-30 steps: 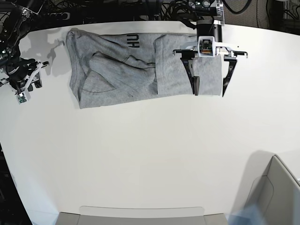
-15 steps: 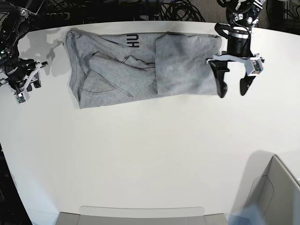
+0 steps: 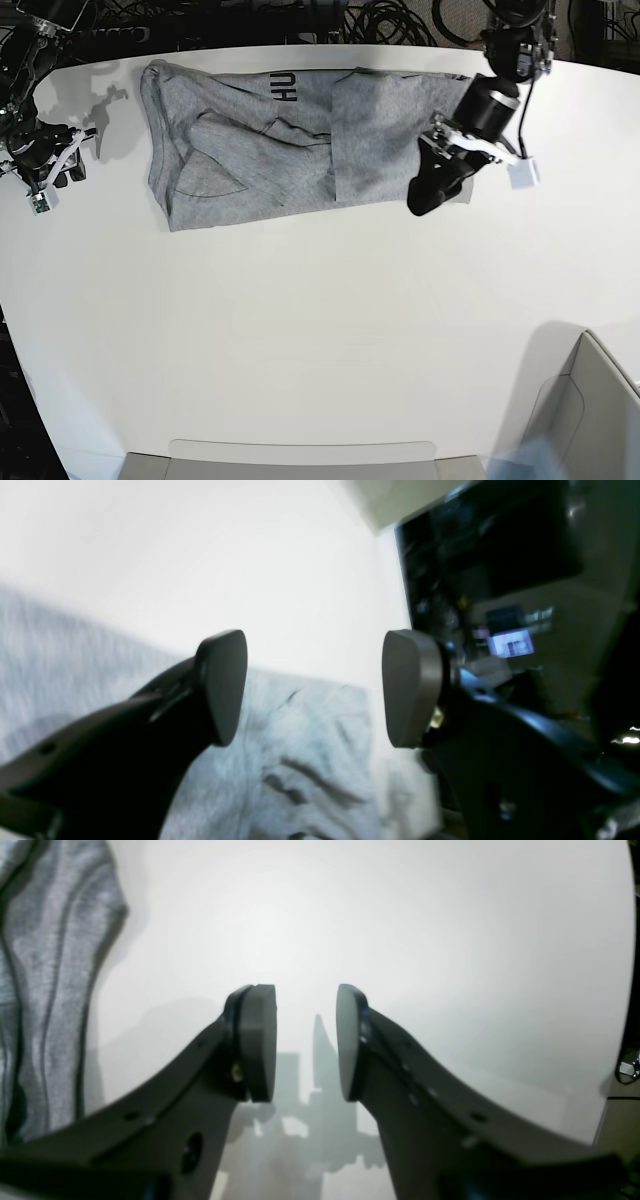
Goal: Fold the T-shirt properly
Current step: 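Move the left gripper back beside the shirt's folded end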
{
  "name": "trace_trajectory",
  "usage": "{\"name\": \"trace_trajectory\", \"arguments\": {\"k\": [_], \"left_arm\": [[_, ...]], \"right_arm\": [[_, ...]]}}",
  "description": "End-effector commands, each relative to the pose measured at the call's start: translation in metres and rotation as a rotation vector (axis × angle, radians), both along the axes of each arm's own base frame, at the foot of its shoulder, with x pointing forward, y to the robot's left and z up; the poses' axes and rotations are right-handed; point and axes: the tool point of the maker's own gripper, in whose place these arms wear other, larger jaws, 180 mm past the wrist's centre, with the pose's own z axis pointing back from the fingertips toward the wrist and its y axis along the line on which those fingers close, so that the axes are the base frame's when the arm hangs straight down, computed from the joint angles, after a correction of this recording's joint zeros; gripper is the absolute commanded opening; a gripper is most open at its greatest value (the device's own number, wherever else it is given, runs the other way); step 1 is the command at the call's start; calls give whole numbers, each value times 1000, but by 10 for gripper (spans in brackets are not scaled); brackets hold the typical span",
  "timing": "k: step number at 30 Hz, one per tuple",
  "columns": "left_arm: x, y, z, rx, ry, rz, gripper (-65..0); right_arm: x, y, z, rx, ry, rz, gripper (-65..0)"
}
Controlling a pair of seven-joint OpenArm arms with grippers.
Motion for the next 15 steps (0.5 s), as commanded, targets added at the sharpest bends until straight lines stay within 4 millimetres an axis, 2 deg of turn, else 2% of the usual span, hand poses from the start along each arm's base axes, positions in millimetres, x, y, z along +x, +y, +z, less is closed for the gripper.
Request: {"name": "trace_trajectory", "arguments": {"k": [1,4,7,11,15], "left_arm": [[0,6,11,-39,-27,6,-251],[-5,32,13,-104,-16,43,-253],[-13,53,-1,-101,33,63,-253],[-20,66,-8,-88,81,31,-254],[-20,79,-3,-78,72,58,-254]], "right_arm": [[6,-4,13,-20,-39,19,-444],[6,-4,13,-20,-38,19,-444],[7,-4,13,-20,-41,19,-444],[9,-3,15,-19,-49,23,-444],[10,-2,16,-18,-50,27,-444]]}}
